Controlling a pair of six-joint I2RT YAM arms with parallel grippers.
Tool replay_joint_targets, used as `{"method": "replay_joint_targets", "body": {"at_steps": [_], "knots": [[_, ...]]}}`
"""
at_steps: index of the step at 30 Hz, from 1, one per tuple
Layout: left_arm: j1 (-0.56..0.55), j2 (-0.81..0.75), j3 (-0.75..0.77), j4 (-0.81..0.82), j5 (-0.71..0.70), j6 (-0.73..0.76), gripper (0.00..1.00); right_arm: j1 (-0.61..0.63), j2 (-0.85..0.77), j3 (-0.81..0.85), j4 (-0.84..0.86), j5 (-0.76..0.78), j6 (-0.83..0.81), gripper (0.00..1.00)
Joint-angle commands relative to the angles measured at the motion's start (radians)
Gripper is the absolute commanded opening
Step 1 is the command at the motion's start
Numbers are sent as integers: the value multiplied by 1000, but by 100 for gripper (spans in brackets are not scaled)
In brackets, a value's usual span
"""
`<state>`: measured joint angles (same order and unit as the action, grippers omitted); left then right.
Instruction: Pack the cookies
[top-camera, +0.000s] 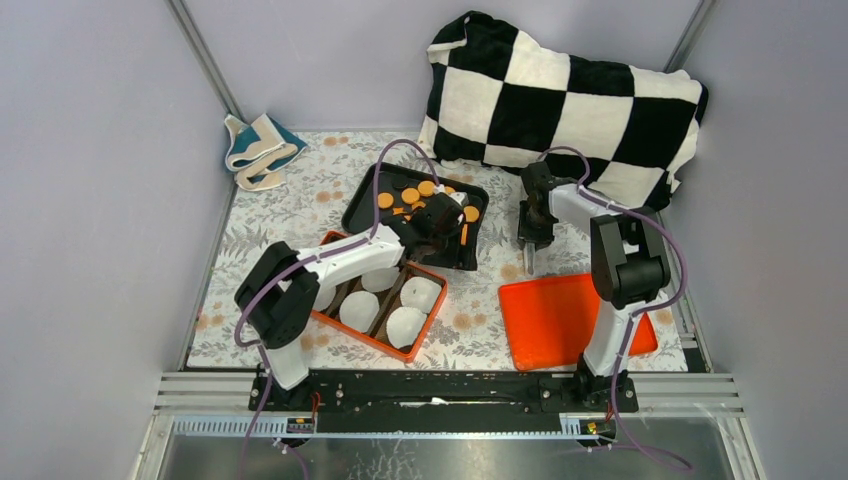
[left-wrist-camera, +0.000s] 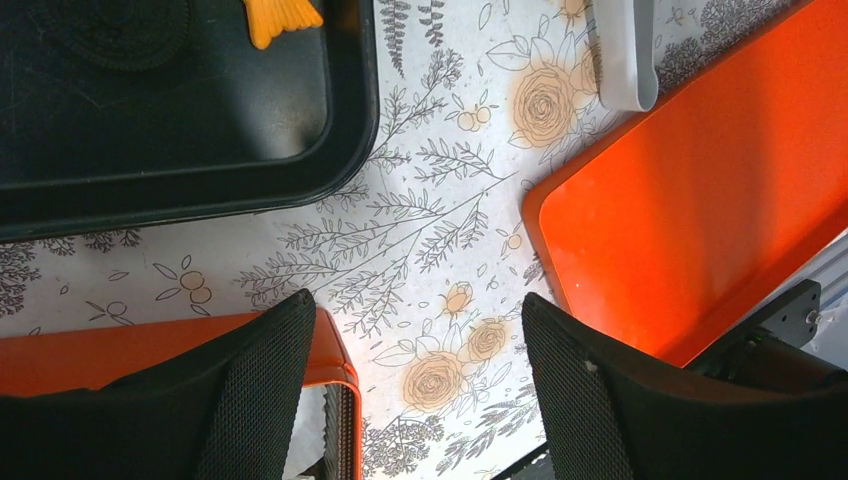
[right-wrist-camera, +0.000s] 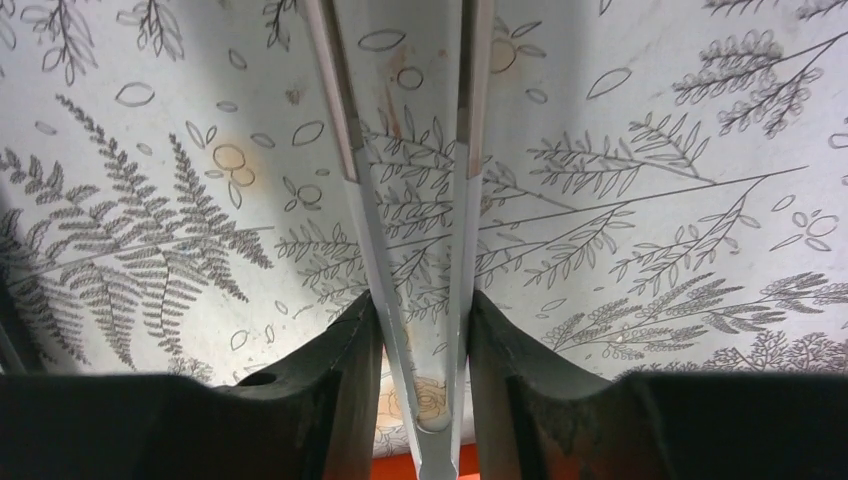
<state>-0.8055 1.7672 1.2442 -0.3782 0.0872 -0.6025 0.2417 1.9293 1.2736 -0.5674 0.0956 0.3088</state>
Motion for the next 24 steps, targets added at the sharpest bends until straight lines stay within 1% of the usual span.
{"method": "replay_joint_targets", "body": {"at_steps": [1, 4, 8, 11, 15, 18, 24], "knots": [[2, 21, 65, -25, -4, 21, 80, 9, -27, -79, -46, -61, 8, 36], [3, 36, 119, -43, -25, 42, 80, 11, -132, -79, -62, -68, -12, 37], [3, 78, 192, -57, -38, 60, 80, 14, -246, -16, -111, -92, -26, 37], [4, 95, 221, -61, -41, 63, 80, 14, -297, 35, -142, -94, -34, 37], [4, 100, 218, -55, -28, 60, 80, 16, -327, 76, -194, -94, -29, 37], [3, 100, 211, -55, -48, 70, 80, 45, -384, 69, -226, -86, -13, 37], [18, 102, 253, -78, -83, 93, 80, 76, -476, 28, -249, -85, 2, 35]]}}
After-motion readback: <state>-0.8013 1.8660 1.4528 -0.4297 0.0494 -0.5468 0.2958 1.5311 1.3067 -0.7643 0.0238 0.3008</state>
